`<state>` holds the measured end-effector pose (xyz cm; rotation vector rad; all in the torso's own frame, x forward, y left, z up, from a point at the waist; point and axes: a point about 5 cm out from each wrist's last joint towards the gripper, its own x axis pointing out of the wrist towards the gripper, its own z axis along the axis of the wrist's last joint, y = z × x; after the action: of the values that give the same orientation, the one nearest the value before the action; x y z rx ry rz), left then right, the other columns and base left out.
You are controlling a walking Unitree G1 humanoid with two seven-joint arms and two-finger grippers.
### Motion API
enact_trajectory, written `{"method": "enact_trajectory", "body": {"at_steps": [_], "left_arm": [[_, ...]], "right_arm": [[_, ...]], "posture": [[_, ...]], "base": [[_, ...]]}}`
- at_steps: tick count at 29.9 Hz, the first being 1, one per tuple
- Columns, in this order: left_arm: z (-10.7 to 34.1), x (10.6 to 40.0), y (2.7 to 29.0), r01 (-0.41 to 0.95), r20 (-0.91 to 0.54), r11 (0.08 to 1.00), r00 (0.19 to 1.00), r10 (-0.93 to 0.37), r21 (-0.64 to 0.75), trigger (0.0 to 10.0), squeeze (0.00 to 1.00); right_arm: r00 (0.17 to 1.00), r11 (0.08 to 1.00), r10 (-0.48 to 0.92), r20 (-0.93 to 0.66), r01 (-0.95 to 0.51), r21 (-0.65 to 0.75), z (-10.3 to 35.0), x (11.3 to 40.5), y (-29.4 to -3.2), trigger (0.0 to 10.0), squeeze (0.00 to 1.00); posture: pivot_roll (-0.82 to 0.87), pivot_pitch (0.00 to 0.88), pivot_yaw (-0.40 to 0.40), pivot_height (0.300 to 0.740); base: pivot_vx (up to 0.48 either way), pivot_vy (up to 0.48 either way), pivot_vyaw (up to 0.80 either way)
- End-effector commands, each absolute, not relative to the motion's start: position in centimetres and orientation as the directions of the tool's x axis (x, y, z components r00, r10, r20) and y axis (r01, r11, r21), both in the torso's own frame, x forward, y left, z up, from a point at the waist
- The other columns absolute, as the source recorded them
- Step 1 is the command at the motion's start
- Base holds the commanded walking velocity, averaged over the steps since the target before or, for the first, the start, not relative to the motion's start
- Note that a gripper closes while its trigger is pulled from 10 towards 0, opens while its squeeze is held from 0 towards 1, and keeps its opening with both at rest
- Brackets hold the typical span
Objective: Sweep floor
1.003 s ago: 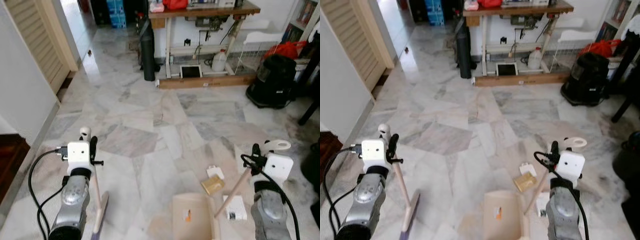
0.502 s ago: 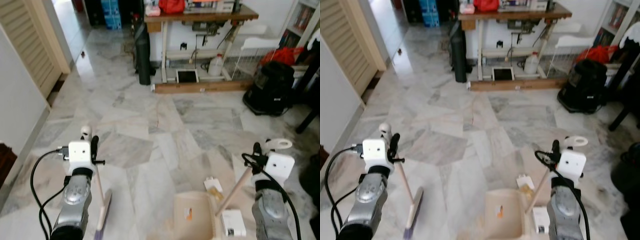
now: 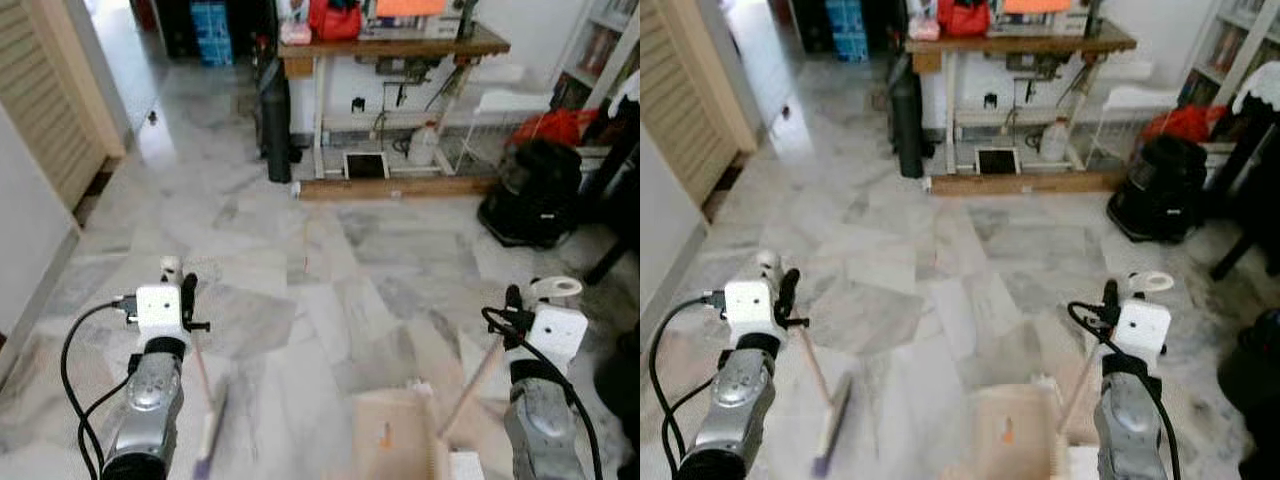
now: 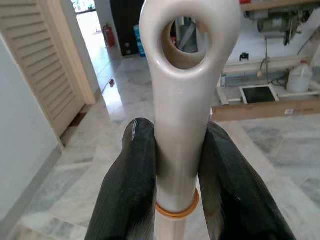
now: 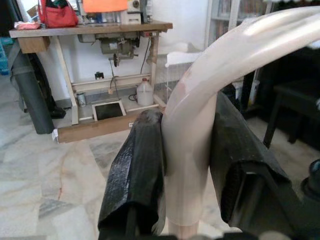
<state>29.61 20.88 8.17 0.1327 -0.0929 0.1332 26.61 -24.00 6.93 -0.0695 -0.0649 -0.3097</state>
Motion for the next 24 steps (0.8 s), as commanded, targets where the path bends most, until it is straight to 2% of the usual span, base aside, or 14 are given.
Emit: {"method": "enact_trajectory", "body": {"at_steps": [1, 3, 12, 24], "left_arm": [[9.16, 30.06, 20.39, -0.130, 0.145, 0.985, 0.983, 0.113, 0.110, 10.0, 0.00], [9.22, 30.13, 20.33, -0.127, 0.147, 0.986, 0.983, 0.110, 0.109, 10.0, 0.00], [9.37, 30.21, 20.29, -0.122, 0.159, 0.987, 0.982, 0.105, 0.102, 10.0, 0.00], [9.50, 30.34, 20.33, -0.128, 0.157, 0.987, 0.981, 0.112, 0.095, 10.0, 0.00]], "right_arm": [[0.946, 0.948, -0.305, 0.109, 0.313, -0.065, 7.68, 26.74, -24.38, 10.0, 0.00], [0.950, 0.951, -0.293, 0.106, 0.301, -0.070, 7.57, 26.74, -24.21, 10.0, 0.00], [0.951, 0.952, -0.292, 0.099, 0.299, -0.068, 7.38, 26.46, -24.19, 10.0, 0.00], [0.950, 0.950, -0.296, 0.096, 0.303, -0.069, 7.46, 26.63, -24.37, 10.0, 0.00]], "posture": [[-0.08, 0.000, 0.022, 0.740], [-0.08, 0.000, 0.022, 0.740], [-0.08, 0.000, 0.029, 0.740], [-0.08, 0.000, 0.022, 0.740]], "base": [[0.356, 0.000, 0.00], [0.336, 0.000, 0.00], [0.000, 0.000, 0.00], [0.000, 0.000, -0.74]]}}
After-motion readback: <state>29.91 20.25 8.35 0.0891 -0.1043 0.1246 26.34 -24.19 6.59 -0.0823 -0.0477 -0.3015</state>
